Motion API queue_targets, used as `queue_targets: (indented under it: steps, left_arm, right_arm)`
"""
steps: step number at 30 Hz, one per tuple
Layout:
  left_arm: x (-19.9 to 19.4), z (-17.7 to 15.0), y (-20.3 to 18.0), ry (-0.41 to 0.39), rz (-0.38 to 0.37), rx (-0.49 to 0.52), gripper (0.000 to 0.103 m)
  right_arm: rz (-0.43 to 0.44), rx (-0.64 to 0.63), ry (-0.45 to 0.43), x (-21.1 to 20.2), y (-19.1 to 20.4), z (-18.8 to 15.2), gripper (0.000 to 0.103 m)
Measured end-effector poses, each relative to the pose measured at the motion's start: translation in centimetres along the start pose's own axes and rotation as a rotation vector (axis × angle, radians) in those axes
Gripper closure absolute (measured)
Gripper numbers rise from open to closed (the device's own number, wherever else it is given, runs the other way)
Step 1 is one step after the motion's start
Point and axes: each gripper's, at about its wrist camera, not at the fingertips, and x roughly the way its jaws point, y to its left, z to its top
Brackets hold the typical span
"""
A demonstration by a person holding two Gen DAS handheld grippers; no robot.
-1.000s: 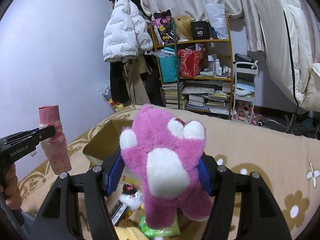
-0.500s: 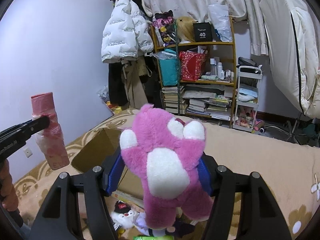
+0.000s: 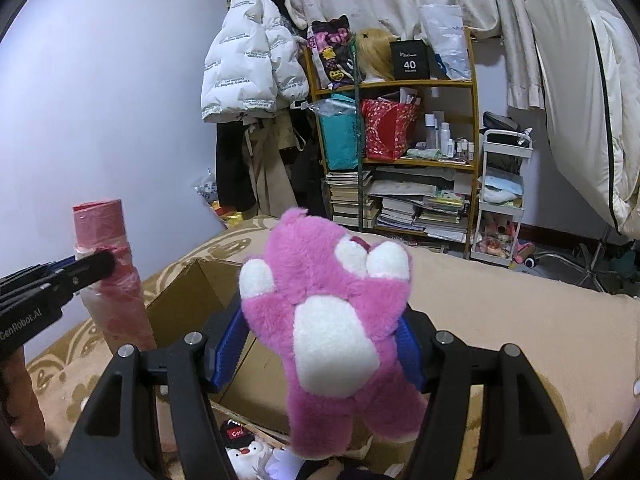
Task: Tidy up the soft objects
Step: 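Carry both items over the box and open both tools to drop them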
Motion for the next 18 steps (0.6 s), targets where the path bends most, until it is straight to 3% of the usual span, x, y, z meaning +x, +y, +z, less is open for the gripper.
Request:
queue_targets:
  steps: [9, 18]
  left_arm:
    - [0.8, 0.0, -1.4, 0.015, -0.055, 0.016, 0.083]
    - [2.5, -1.2, -1.7, 0.079, -0.016, 0.037, 0.079]
  right_arm:
    - [0.057, -0.011, -0.036, -0.4, 0.6, 0.1, 0.033]
    - [0.051, -0.031, 0.040, 1.2, 1.0, -0.9, 0.032]
